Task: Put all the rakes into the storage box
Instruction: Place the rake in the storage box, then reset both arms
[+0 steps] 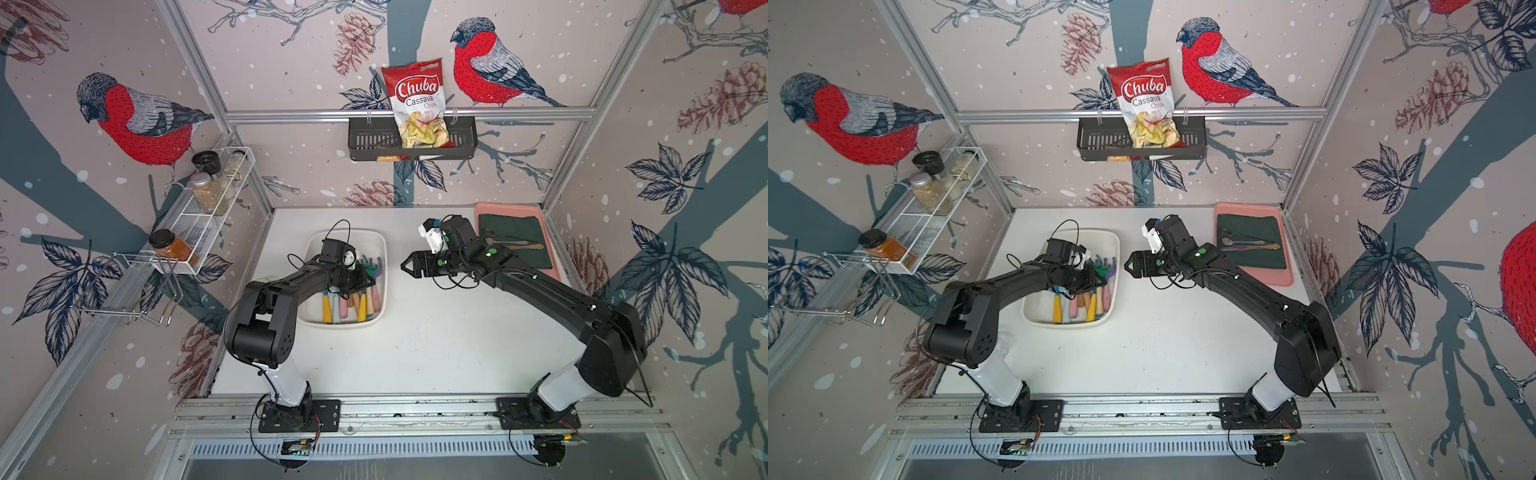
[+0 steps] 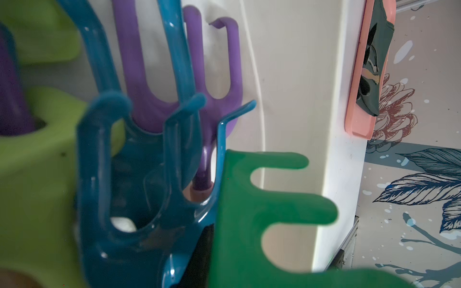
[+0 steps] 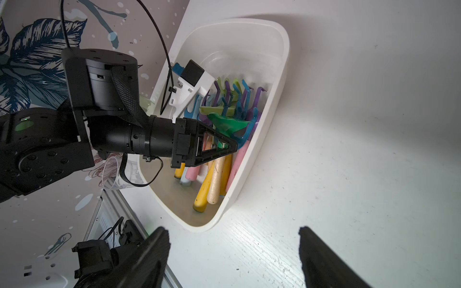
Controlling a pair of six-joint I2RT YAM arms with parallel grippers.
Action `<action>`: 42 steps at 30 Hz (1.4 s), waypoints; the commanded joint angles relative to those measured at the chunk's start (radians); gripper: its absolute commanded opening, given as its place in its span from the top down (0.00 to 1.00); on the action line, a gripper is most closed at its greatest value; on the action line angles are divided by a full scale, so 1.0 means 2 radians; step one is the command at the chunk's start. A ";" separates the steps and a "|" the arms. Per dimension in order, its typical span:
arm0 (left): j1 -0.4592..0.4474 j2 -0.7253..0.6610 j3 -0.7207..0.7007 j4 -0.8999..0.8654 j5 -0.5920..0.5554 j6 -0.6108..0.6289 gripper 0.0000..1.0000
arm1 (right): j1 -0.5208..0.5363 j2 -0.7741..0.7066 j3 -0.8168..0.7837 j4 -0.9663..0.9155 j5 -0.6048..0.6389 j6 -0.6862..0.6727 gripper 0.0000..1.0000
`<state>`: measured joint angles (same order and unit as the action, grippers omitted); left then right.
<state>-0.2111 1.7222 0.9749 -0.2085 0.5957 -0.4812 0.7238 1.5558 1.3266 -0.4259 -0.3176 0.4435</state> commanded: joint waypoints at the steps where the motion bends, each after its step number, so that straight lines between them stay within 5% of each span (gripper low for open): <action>1: 0.002 -0.001 0.004 0.009 -0.009 0.009 0.72 | -0.003 -0.009 -0.003 0.002 0.002 -0.006 0.16; 13: 0.003 -0.031 0.008 0.001 -0.012 -0.001 0.35 | -0.017 -0.035 -0.013 -0.007 0.011 -0.008 0.15; 17: 0.004 -0.066 0.025 -0.030 -0.017 0.004 0.05 | -0.038 -0.059 -0.035 0.013 0.005 0.003 0.05; 24: 0.033 -0.183 0.025 -0.053 -0.039 0.011 0.03 | -0.108 -0.089 -0.038 0.003 0.022 -0.003 0.00; 29: 0.075 -0.279 0.014 -0.044 -0.133 0.043 0.03 | -0.162 -0.149 -0.102 0.054 0.093 0.006 0.00; 35: 0.082 -0.404 -0.123 0.098 -0.323 0.047 0.04 | -0.179 -0.257 -0.256 0.196 0.234 0.006 0.00; 42: 0.083 -0.459 -0.275 0.271 -0.479 0.141 0.03 | -0.196 -0.286 -0.378 0.283 0.365 -0.024 0.00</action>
<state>-0.0490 0.8173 0.4915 0.0933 -0.1596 -0.3050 0.3462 0.9855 0.5980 0.0074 0.2226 0.4400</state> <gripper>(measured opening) 0.964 0.998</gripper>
